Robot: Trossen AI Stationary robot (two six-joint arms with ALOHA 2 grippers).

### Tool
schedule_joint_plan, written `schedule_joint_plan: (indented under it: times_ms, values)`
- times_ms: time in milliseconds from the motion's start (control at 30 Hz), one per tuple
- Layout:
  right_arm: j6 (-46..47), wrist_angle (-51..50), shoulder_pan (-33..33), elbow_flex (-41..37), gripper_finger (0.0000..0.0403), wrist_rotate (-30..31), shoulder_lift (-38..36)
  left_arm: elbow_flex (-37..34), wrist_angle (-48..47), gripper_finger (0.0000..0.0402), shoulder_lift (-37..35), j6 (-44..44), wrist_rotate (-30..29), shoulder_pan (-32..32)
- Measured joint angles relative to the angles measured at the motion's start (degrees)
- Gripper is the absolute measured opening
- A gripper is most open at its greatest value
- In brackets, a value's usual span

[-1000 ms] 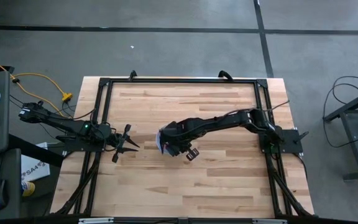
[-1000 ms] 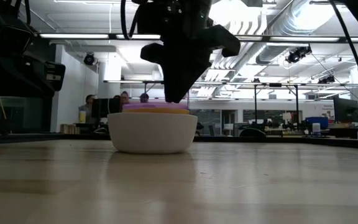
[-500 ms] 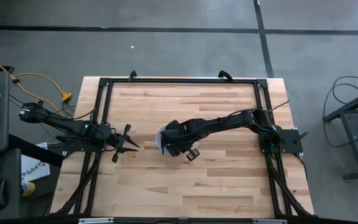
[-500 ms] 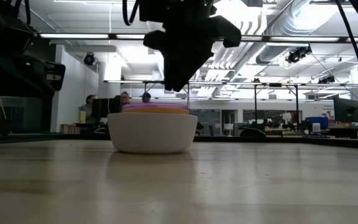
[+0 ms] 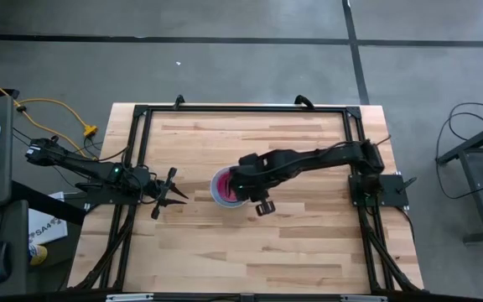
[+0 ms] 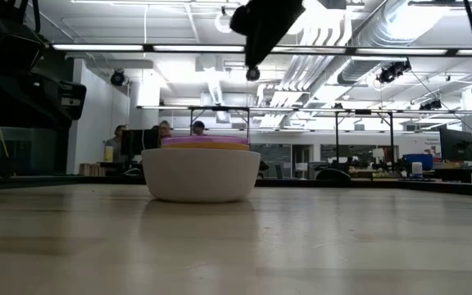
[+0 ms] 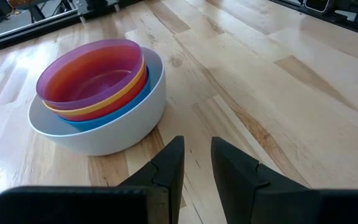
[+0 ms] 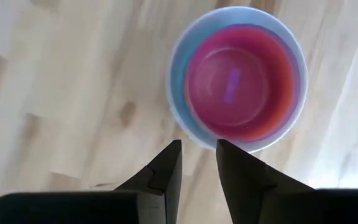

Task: Nest bowls inside each other
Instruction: Return to Home Position

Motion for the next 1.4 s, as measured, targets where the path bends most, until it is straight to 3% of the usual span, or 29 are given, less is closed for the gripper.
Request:
schedule_joint_plan:
  times_ms: [167, 500, 800, 1033, 1400]
  values:
    - [7.4, 4.1, -0.3, -6.4, 0.0094, -3.9, -6.6, 0.0, 0.0, 0.0081, 0.0, 0.0, 0.0, 0.0]
    - [15.7, 27.9, -0.3, -38.5, 0.0094, -2.5, -28.4, 0.0, 0.0, 0.0081, 0.0, 0.0, 0.0, 0.0]
    - [20.2, 41.5, -0.3, -58.2, 0.0094, -2.5, -42.3, 0.0, 0.0, 0.0081, 0.0, 0.0, 0.0, 0.0]
    - [21.7, 48.0, 0.2, -66.9, 0.0094, -2.5, -49.2, 0.0, 0.0, 0.0081, 0.0, 0.0, 0.0, 0.0]
    - [22.1, 52.1, 0.2, -73.9, 0.0094, 0.8, -56.3, 0.0, 0.0, 0.0081, 0.0, 0.0, 0.0, 0.0]
